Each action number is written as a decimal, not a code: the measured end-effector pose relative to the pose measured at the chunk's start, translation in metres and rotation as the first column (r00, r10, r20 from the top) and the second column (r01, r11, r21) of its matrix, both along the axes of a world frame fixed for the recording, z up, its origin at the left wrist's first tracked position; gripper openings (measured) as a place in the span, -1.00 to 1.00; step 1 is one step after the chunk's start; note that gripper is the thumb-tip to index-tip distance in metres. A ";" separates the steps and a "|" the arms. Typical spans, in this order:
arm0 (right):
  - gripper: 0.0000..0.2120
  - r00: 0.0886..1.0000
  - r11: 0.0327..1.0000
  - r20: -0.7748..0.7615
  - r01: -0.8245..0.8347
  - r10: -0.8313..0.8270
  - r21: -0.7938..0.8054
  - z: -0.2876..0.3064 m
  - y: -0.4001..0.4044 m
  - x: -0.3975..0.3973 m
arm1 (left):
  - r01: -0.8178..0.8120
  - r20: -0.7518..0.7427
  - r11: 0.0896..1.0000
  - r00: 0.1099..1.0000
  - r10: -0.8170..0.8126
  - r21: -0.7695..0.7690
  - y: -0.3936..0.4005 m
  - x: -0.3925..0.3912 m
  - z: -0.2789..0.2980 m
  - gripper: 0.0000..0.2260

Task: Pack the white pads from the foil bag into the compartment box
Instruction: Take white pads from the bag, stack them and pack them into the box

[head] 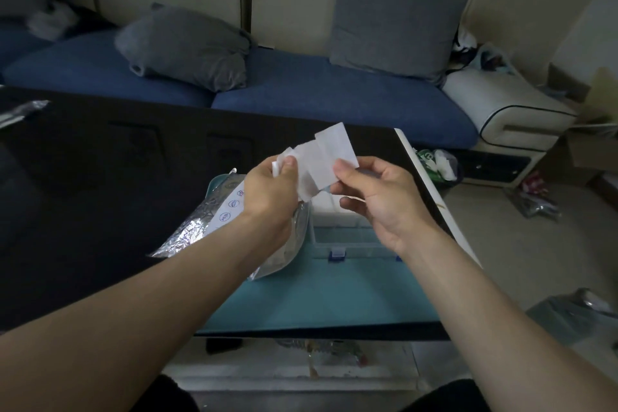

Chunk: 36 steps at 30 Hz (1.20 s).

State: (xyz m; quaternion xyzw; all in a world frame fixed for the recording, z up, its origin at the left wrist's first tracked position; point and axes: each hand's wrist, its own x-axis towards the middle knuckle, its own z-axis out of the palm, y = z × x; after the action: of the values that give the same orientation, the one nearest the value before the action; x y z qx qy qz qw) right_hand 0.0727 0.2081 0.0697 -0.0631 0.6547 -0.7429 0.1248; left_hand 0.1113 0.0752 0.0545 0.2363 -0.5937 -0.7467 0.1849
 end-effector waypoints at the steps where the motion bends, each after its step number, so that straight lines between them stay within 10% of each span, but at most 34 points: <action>1: -0.86 0.999 0.998 -0.023 0.037 -0.036 0.043 -0.003 -0.003 0.001 | 0.020 -0.008 1.000 1.000 -0.020 0.004 0.003 0.000 -0.002 -0.83; 9: -0.88 0.911 0.877 -0.413 0.200 -0.002 0.436 -0.016 0.000 -0.009 | 0.196 -0.111 0.970 0.977 -0.181 0.143 0.010 0.003 0.002 -0.84; 15: -0.82 0.996 0.975 -0.089 0.000 0.020 0.224 -0.006 0.004 -0.006 | 0.148 -0.110 0.988 0.984 -0.142 0.045 0.004 0.002 0.002 -0.82; 19: -0.77 0.998 0.948 0.027 -0.061 0.055 0.313 -0.008 0.000 -0.002 | 0.238 -0.145 0.932 0.968 -0.204 0.273 0.005 0.004 0.012 -0.80; 27: -0.62 0.928 0.815 -0.369 0.178 0.048 0.552 0.000 0.017 -0.015 | 0.310 -0.125 0.949 0.941 -0.314 -0.049 0.006 0.006 0.002 -0.79; 36: -0.86 0.944 0.906 -0.212 -0.153 0.252 0.395 -0.015 0.030 -0.027 | 0.636 -0.080 0.756 0.771 -0.632 0.158 -0.001 0.012 0.007 -0.74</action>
State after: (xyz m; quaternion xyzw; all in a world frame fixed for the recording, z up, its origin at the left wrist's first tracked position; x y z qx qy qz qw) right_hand 0.0452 0.2383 0.0543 -0.2022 0.7843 -0.5729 0.1254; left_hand 0.1231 0.0743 0.0617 0.0290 -0.5683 -0.8170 -0.0937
